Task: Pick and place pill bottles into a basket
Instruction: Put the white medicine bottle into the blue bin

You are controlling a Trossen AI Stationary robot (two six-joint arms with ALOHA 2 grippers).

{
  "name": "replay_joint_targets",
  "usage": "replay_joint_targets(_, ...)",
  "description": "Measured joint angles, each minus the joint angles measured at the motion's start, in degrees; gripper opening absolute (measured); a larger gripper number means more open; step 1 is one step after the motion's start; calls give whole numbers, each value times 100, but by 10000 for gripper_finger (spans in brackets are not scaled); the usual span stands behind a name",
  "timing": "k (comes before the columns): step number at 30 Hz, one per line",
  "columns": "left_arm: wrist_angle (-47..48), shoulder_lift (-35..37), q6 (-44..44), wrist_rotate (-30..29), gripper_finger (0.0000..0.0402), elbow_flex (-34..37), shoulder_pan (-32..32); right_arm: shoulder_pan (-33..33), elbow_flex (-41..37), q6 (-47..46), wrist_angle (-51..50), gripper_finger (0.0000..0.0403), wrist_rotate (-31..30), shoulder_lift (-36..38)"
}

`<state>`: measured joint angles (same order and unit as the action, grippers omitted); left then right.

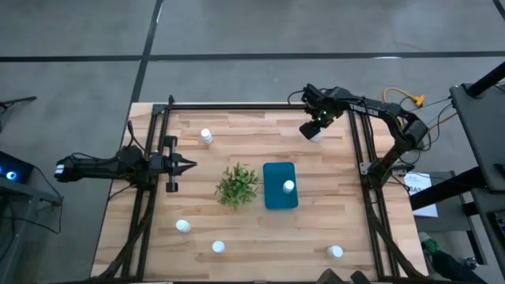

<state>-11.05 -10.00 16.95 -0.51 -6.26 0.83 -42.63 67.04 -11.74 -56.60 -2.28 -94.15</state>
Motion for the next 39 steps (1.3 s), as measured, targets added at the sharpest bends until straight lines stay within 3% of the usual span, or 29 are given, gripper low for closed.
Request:
replay_joint_targets(26, -2, 0, 0, 0, 0, 2, 0, -144, -70, 253, -2, 165, 215, 7)
replay_joint_targets(39, -2, 0, 0, -2, 0, 2, 0, -190, -100, 277, 0, 214, 234, 15)
